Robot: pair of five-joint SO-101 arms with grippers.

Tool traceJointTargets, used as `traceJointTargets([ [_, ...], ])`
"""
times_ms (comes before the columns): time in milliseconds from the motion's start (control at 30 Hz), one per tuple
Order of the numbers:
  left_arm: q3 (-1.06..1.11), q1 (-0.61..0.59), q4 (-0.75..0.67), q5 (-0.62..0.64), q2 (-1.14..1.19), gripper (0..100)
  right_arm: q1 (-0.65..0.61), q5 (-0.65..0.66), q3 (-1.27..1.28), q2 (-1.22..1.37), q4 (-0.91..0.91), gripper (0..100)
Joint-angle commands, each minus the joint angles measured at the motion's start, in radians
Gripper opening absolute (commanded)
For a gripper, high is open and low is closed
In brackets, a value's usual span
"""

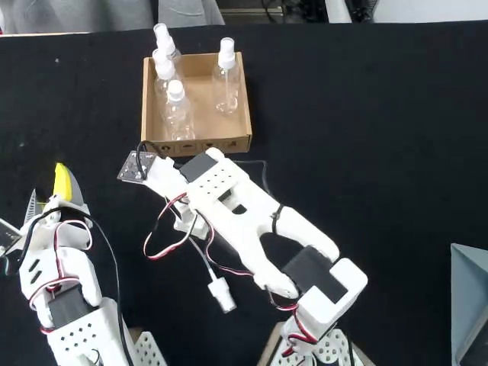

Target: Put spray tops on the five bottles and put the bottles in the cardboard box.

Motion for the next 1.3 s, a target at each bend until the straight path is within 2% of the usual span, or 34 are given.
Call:
traceJointTargets([
  [0, 0.022, 0.013, -0.023, -0.005, -0.011, 21, 0.029, 0.000, -0.070, -0.013, 0.011, 25.4],
  [267, 0.022, 0.013, -0.023, -0.005, -0.011, 21, 0.029, -0.087, -0.097, -0.013, 0.011, 25.2],
  [433, 0.022, 0.013, -0.023, -0.005, -0.011, 21, 0.031, -0.091, -0.099, -0.004, 0.003, 25.1],
  [667, 0.022, 0.013, -0.020, -0.005, -0.011, 21, 0.066, -0.080, -0.087, -0.004, 0.011, 25.1],
  [767, 0.022, 0.015, -0.020, -0.005, -0.011, 21, 0.078, -0.032, -0.082, -0.002, 0.012, 25.1],
  [867, 0.022, 0.033, -0.020, -0.005, -0.011, 21, 0.075, 0.006, -0.061, -0.002, 0.017, 25.1],
  [1267, 0.022, 0.035, -0.018, -0.005, -0.011, 21, 0.046, 0.015, -0.062, 0.059, 0.009, 25.1],
])
